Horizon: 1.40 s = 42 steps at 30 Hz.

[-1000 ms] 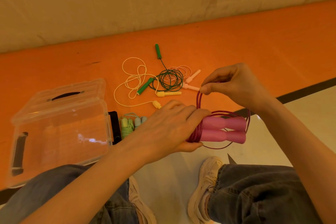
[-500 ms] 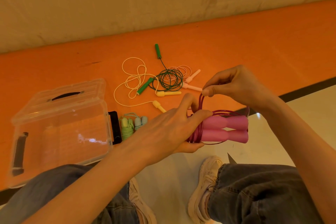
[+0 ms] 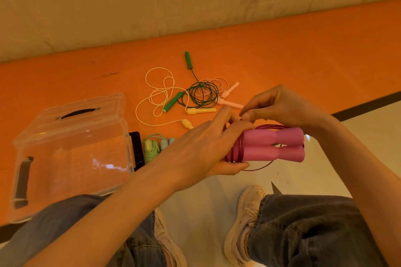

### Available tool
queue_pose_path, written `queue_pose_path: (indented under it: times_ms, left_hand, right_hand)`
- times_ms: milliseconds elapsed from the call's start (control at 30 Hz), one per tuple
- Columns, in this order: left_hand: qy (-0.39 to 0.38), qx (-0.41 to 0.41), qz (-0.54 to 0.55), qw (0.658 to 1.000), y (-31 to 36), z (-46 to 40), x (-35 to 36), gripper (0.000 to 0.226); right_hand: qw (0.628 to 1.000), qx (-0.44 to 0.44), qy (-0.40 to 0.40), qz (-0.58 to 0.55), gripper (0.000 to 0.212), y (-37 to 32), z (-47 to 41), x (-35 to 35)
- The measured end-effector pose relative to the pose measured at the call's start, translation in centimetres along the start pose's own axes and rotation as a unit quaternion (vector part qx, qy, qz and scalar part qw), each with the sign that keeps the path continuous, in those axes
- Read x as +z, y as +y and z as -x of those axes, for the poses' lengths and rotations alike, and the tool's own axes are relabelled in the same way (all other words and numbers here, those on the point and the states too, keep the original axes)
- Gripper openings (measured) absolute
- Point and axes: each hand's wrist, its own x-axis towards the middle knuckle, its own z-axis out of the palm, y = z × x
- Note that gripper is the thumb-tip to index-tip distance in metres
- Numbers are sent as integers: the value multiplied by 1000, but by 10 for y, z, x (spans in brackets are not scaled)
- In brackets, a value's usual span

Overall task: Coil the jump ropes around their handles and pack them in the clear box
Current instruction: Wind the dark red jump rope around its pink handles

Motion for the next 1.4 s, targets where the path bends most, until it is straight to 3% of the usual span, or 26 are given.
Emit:
queue_pose_path:
  times_ms: [167,200,267,333,433,600,867,1067,1200,1400]
  left_hand:
    - [9,-11,72,997,-1,2,-4,60]
    - [17,-20,79,997,-2,2,-5,61]
    - [41,-41,95,994,-5,1,-8,62]
    - [77,-58,103,990,-9,0,-8,61]
    - [118,-88,104,984,-15,-2,-6,62]
    - [129,-129,94,979,-19,-3,-2,58]
    - [120,-147,-109,976,-23,-3,8,62]
    - [82,-115,-179,974,-37,-8,10,65]
    - [35,-147,-112,982,-31,-6,6,72]
    - [49,-125,-162,978,-28,-6,6,65]
  right_hand:
    - [992,98,-35,-68,15,16,6,-15]
    - [991,110,-35,-64,24,22,7,-18]
    - [992,116,-41,15,28,29,10,-18]
    - [991,115,-34,66,7,23,12,-13]
    - [993,94,-68,-35,12,9,13,0]
    - [991,80,-109,-22,18,1,16,12]
    - [994,28,-103,-9,18,-13,28,23]
    - [994,49,-92,-17,19,-14,29,26]
    - [995,60,-82,-17,18,-16,30,27]
    - [994,79,-79,2,17,-20,27,33]
